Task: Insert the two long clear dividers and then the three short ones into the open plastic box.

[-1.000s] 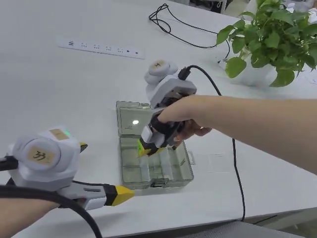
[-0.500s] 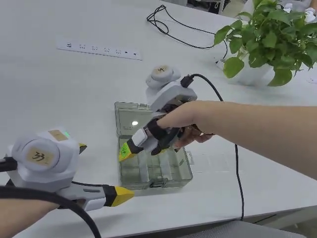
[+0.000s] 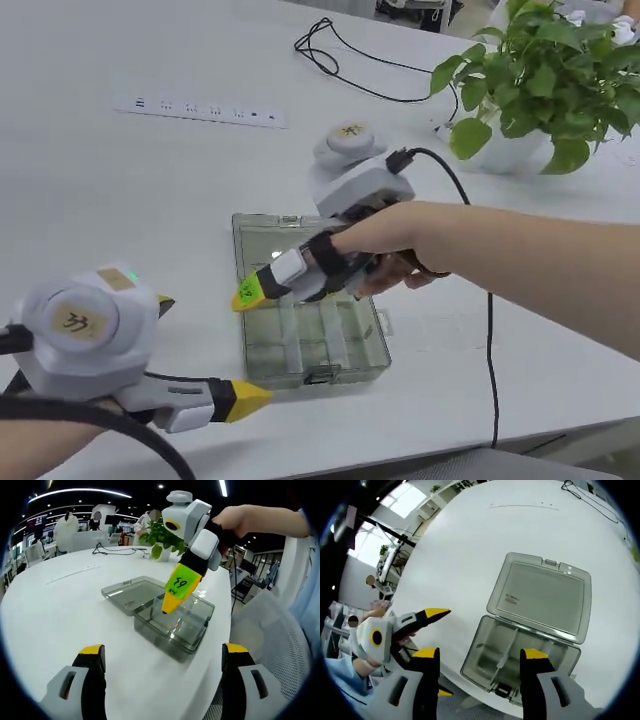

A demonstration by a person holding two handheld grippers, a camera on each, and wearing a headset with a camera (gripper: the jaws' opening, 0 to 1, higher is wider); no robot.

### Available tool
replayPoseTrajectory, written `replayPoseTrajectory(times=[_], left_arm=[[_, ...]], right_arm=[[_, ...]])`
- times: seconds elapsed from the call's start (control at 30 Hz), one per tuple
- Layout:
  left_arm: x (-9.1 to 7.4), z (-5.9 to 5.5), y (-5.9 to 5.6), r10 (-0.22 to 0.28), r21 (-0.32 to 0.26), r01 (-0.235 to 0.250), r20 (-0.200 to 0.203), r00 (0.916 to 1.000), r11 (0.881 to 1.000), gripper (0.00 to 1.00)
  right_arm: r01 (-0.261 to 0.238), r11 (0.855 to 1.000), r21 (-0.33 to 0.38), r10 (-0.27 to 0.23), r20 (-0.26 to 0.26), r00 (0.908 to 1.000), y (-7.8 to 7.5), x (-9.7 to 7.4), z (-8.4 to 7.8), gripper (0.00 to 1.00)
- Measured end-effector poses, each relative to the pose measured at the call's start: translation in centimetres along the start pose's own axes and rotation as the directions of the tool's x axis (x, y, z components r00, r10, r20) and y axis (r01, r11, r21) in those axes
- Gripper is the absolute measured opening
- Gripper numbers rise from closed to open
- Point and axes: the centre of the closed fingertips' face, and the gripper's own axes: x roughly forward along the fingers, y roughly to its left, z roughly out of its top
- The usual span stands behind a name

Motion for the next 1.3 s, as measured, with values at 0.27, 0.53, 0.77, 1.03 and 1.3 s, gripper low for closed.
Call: replayPoseTrajectory(times=[0.27, 0.53, 0.77, 1.03, 1.3], left_arm=[[-0.2, 0.0, 0.3, 0.012, -0.004, -0.012, -0.004, 0.9999, 1.000, 0.99], [-0.1, 0.3, 0.3, 0.017, -0.003, -0.017, -0.007, 0.9998, 1.000, 0.99], [-0.1, 1.0, 0.1, 0.020, -0.012, -0.020, 0.006, 0.9998, 1.000, 1.00], [-0.2, 1.9, 0.0, 0.029, -0.008, -0.029, 0.018, 0.9994, 1.000, 1.00], [-0.3, 2.3, -0.1, 0.040, -0.013, -0.040, 0.023, 0.9989, 0.999, 1.00]], right_arm=[[-0.029, 0.999, -0.031, 0.034, 0.169, 0.9851, -1.3, -2.8, 0.8, 0.80], [0.002, 0.992, -0.125, 0.032, 0.273, 0.9614, -2.9, -4.1, -0.2, 0.94], [0.087, 0.950, -0.299, 0.036, 0.384, 0.9227, -3.7, -5.5, -0.1, 1.00], [0.104, 0.945, -0.311, 0.065, 0.487, 0.8710, -4.9, -6.8, -0.6, 1.00], [0.123, 0.944, -0.307, 0.060, 0.524, 0.8495, -6.4, -7.4, -2.1, 1.00]])
